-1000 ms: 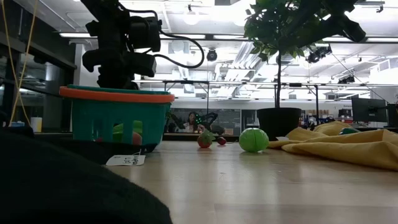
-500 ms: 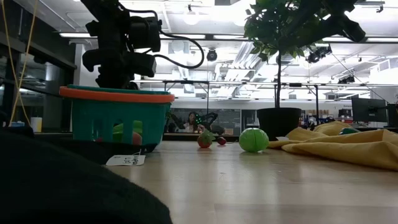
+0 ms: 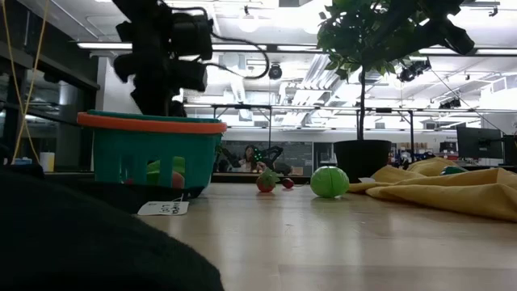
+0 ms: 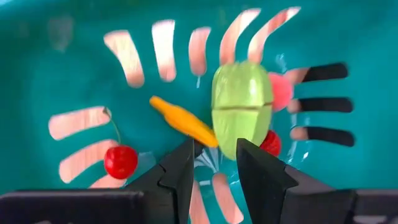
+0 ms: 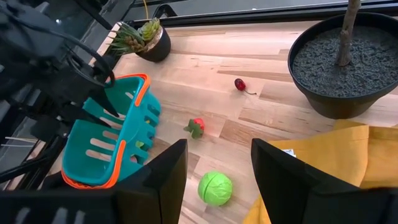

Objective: Pick and placing Produce into tupperware
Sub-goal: Put the green cabbage in the green basket

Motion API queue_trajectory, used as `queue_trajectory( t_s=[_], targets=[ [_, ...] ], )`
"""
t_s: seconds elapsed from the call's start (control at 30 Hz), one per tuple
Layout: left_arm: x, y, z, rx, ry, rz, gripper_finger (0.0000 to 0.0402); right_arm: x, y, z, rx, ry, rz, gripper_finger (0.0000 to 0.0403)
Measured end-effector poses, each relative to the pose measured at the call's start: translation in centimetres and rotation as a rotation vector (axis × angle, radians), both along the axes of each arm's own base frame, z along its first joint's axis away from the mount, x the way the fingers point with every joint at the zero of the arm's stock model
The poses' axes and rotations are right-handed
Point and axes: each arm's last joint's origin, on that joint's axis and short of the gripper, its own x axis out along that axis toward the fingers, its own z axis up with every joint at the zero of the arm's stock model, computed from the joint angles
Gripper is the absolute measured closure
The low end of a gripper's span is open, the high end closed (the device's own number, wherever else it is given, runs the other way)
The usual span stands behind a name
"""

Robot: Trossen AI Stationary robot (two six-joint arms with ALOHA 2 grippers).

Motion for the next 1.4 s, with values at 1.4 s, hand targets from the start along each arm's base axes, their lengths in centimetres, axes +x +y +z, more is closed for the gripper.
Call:
queue_trajectory(
  t_s=[1.4],
  targets=[
    [3.8, 2.4, 15.2, 0.491, -0.357, -0.275, 0.0291, 0.3, 0.3, 0.1, -0.012, 0.036, 0.110, 0.0234]
  ],
)
